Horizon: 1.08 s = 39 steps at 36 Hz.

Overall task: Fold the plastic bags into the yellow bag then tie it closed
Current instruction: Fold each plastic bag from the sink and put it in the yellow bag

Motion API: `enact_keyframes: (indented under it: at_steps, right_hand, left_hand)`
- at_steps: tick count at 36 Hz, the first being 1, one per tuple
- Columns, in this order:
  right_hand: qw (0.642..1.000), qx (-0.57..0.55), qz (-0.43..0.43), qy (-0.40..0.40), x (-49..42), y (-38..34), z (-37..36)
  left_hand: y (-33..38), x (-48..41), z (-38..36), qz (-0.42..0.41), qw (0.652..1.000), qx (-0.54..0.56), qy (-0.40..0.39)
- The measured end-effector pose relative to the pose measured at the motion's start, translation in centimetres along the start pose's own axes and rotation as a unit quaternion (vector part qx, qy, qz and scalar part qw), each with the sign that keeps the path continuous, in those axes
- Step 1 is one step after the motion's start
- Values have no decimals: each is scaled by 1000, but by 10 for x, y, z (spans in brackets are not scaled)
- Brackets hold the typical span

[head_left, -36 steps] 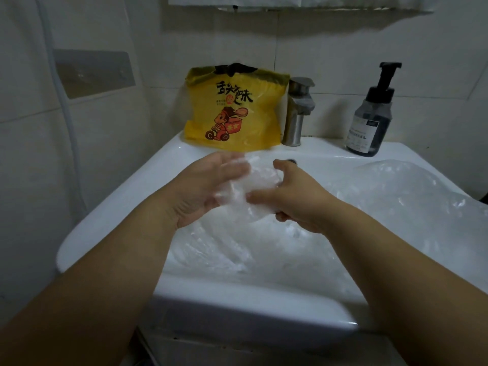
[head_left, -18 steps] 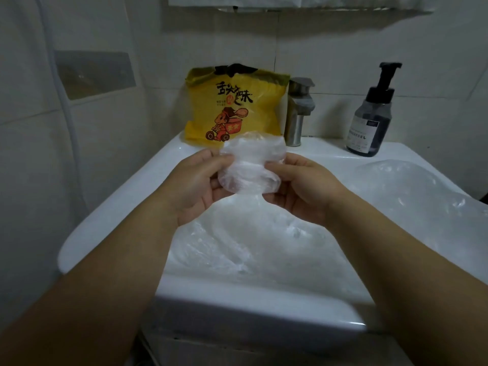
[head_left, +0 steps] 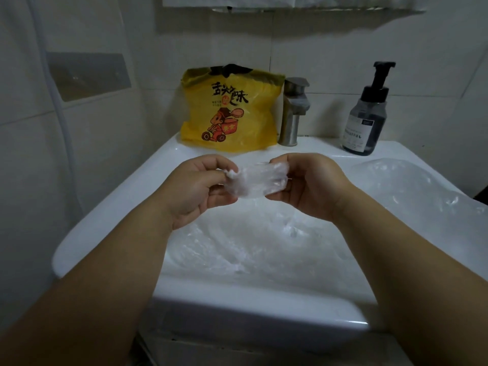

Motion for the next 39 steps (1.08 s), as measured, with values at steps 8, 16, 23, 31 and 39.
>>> enact_keyframes:
  at_steps: [8,16,23,31,39]
  right_hand:
    - [985,146,55,72,-1,4,-4]
    - [961,244,72,114,-3,6,-3]
    - [937,322,65,122,-3,6,-3]
    - [932,330,75,126,-2,6,-3]
    - [933,324,104,116,2,4,-6]
  left_hand:
    - [-3,0,2,16,996,-39,73]
    - [-5,-1,3,-34,988,-142,53]
    - [-1,3,5,-52,981,-174,74]
    - [0,3,3,-79,973,-199,83]
    - [-7,2,-7,43,992,-113,28]
Point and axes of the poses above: each hand's wrist, its own x-axis away from the middle knuckle, its own z-axis out of the back of the hand, y = z × x, the point moved 3 cm from there along -x, towards the middle knuckle, and after that the axes turned 10 degrees about -z, right-handed, at the moved point
